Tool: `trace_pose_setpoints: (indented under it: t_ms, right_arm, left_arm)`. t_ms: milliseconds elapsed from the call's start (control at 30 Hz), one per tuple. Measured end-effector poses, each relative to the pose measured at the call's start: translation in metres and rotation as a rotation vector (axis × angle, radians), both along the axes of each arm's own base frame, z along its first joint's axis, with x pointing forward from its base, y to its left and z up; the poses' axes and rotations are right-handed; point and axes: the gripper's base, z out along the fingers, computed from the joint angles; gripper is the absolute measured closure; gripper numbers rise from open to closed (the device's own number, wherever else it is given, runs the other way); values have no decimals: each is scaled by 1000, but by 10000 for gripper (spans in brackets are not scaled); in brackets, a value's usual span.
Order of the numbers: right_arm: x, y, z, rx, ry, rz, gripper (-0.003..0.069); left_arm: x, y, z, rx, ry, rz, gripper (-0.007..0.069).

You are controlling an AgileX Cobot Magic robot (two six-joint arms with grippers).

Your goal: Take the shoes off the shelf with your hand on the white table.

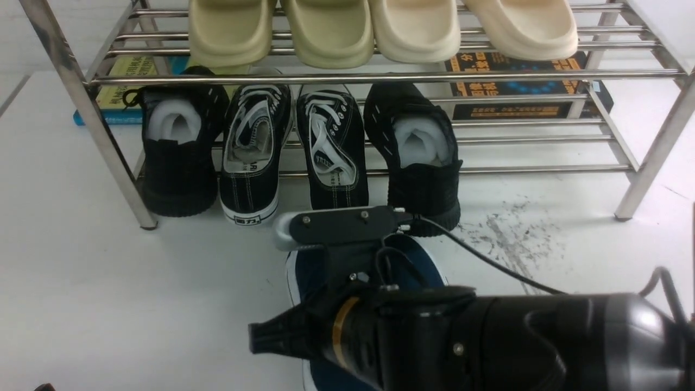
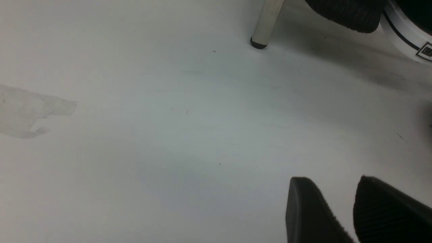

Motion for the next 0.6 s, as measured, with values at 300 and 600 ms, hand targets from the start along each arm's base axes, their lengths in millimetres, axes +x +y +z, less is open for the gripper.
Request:
trace_pose_setpoints:
  t_ms: [300,600]
  right_arm:
    - [-10,14,-21,9,13,-17,603]
    - [-9,24,-38,52,40,-16,545]
  left_arm:
    - [0,0,0,1,0,0,383]
    - [0,0,0,1,-1,0,383]
